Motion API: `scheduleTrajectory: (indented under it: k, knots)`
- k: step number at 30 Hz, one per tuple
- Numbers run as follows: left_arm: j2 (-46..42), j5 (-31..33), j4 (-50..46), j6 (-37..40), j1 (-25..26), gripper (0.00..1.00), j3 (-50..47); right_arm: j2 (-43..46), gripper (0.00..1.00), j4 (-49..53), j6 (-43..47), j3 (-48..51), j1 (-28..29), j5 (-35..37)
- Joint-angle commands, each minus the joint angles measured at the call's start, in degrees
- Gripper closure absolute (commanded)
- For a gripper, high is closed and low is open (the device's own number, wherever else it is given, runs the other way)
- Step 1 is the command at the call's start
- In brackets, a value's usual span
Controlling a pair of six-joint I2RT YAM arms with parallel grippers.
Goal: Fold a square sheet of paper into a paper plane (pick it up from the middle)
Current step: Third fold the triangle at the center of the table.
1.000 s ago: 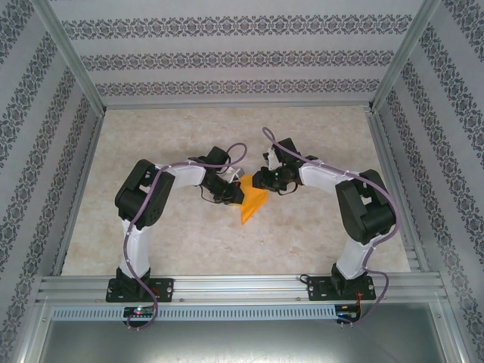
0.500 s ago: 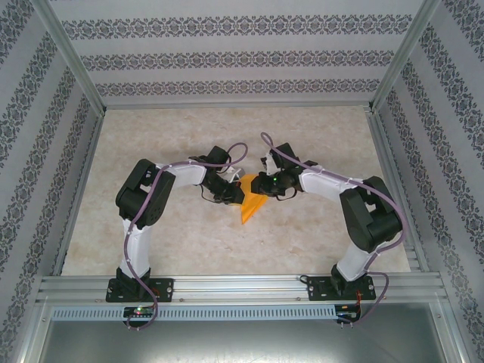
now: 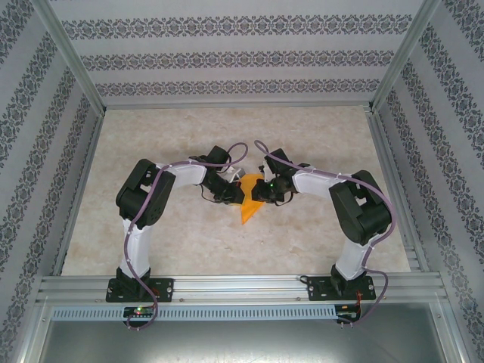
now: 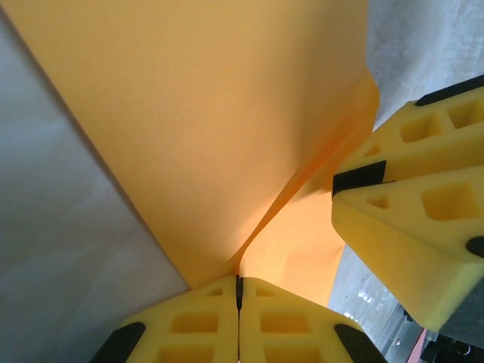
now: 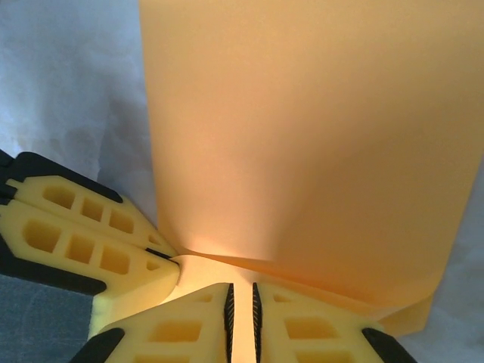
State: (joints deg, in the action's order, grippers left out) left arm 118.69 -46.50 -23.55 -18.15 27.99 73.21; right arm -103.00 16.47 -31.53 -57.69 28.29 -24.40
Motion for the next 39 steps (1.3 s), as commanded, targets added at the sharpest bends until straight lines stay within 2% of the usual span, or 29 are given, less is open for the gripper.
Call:
scheduleTrajectory:
  k: [1,27,39]
  knots:
    - [3.1,3.5,-3.6,1.9,-0.4,0.91,0.1,-0.3,0.83,2.1,0.8,-0.3,0.4,2.4]
    - [4.0,3.1,-4.2,1.5,-0.4,0.91,1.2,0.3,0.83,-0.5,-0.2,6.6,0.5,4.7]
    - [1.8,2.1,-5.6,0.2,-0.4,0.83,4.0,-0.7,0.85,0.1,0.8,8.4,0.9,6.9]
